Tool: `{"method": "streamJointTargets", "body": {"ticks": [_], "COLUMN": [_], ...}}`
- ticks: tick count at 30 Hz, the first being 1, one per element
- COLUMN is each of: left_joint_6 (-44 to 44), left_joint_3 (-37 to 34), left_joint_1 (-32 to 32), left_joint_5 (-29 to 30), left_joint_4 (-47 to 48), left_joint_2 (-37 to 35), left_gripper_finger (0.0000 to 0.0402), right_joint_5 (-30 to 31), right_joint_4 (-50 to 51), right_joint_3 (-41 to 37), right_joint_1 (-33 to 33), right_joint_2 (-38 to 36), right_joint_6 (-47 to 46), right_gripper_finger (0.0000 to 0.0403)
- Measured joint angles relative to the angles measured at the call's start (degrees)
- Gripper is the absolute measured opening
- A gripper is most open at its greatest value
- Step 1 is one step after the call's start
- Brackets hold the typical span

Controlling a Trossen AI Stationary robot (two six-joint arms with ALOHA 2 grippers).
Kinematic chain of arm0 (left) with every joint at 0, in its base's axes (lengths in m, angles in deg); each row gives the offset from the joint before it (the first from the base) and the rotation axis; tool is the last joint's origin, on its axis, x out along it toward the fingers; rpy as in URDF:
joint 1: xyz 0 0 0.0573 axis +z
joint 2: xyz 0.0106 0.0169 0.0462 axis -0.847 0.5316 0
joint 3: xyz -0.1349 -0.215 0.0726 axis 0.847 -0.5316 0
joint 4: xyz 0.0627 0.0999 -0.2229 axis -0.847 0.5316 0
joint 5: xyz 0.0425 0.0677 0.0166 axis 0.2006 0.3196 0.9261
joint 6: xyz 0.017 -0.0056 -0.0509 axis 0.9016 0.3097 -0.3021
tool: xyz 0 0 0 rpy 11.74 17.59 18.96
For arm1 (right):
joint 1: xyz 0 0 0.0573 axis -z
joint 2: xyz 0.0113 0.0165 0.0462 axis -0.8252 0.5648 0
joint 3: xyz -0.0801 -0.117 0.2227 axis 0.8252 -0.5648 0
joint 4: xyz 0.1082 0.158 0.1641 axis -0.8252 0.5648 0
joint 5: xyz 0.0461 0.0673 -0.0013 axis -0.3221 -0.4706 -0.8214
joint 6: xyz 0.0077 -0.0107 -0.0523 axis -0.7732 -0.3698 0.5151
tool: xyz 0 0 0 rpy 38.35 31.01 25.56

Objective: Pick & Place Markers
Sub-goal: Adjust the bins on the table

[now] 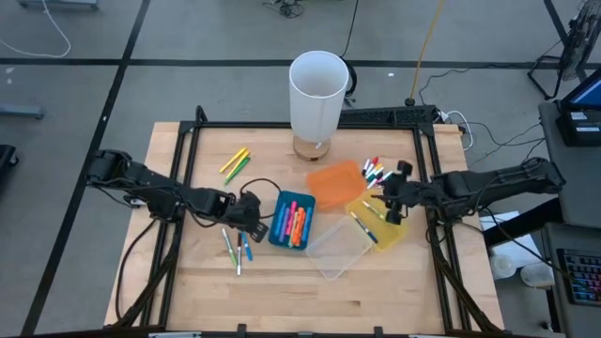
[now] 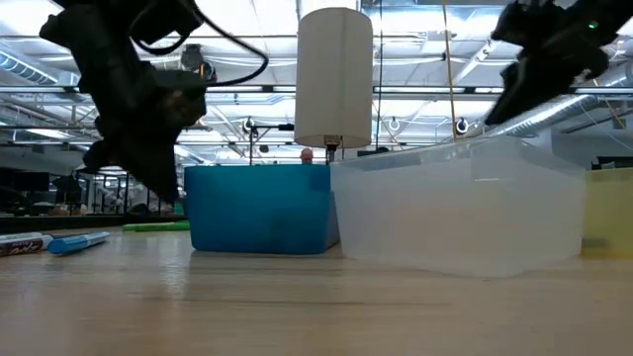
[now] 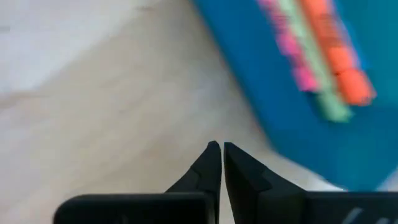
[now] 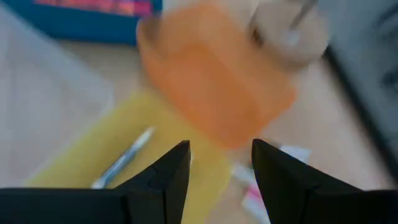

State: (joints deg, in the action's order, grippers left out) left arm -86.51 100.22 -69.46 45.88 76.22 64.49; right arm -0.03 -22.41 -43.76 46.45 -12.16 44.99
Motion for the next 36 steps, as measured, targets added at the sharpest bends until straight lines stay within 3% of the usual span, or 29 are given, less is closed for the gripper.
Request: {"method": "streamJointTargets", "body": {"ticks": [2, 6, 11, 16, 26, 31, 36], "left_joint_6": [-1.2, -2.3, -2.1, -1.8, -2.3, -2.5, -2.5], "left_joint_3": [0.0, 0.0, 0.0, 0.0, 0.0, 0.0, 0.0], "left_joint_1": [0.3, 1.0, 1.5, 1.5, 1.5, 1.3, 1.3], "left_joint_5": [2.8, 5.2, 6.2, 7.0, 7.1, 7.0, 6.9], "left_joint_4": [2.8, 4.4, 5.0, 6.6, 8.3, 8.2, 8.0], "left_joint_2": [0.0, 0.0, 0.0, 0.0, 0.0, 0.0, 0.0], "left_gripper_finger": [0.0006, 0.0012, 0.0022, 0.0004, 0.0011, 0.0009, 0.0022], "right_joint_5": [-1.8, -13.1, -16.2, -21.8, -24.6, -30.2, -31.3], "right_joint_4": [-5.6, -18.3, -23.8, -19.6, -1.9, 1.2, 0.6], "right_joint_3": [0.1, 0.1, 2.4, 12.4, 29.7, 33.6, 34.3], "right_joint_1": [1.4, 5.3, 12.8, 18.7, 19.6, 19.3, 17.1], "right_joint_2": [1.5, 9.1, 21.6, 33.7, 52.1, 55.5, 55.6], "right_joint_6": [4.8, 16.5, 31.0, 35.7, 38.7, 36.6, 34.5], "right_gripper_finger": [0.016, 0.0157, 0.0107, 0.0013, 0.0001, 0.0001, 0.0]}}
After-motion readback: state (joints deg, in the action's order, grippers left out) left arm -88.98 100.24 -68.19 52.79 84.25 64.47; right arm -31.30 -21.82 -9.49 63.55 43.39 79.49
